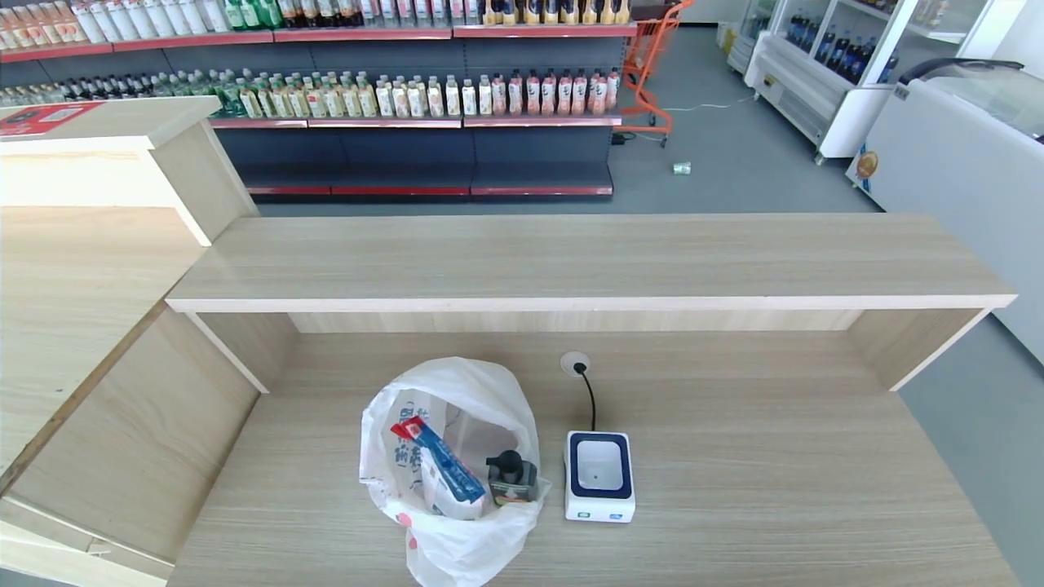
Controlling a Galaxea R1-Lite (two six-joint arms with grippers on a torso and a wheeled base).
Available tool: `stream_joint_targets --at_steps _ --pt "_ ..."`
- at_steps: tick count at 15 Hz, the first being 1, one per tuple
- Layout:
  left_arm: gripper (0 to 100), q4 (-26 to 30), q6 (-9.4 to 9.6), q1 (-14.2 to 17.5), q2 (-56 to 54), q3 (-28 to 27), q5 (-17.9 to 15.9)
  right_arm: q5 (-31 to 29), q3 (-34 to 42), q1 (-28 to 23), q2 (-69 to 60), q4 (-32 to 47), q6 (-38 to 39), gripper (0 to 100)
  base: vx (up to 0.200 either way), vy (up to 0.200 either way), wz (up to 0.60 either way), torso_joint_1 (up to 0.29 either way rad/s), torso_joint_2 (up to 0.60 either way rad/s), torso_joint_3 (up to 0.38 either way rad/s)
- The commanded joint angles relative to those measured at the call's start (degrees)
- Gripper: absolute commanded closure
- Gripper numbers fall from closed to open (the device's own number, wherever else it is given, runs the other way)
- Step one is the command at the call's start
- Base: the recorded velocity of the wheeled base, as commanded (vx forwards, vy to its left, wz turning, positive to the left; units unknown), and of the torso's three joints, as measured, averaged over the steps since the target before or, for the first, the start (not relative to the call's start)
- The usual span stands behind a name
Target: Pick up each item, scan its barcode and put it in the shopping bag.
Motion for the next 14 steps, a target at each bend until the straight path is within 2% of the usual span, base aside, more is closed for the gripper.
stream_joint_targets --at_steps 1,14 --pt "0 0.0 -0.11 0.0 0.0 0.0 0.0 0.0 0.0 0.0 0.1 0.0 0.0 100 0.0 0.0 0.0 0.0 0.0 0.0" --pt "0 0.0 -0.11 0.0 0.0 0.0 0.0 0.0 0.0 0.0 0.1 0.0 -0.1 100 0.0 0.0 0.0 0.0 0.0 0.0"
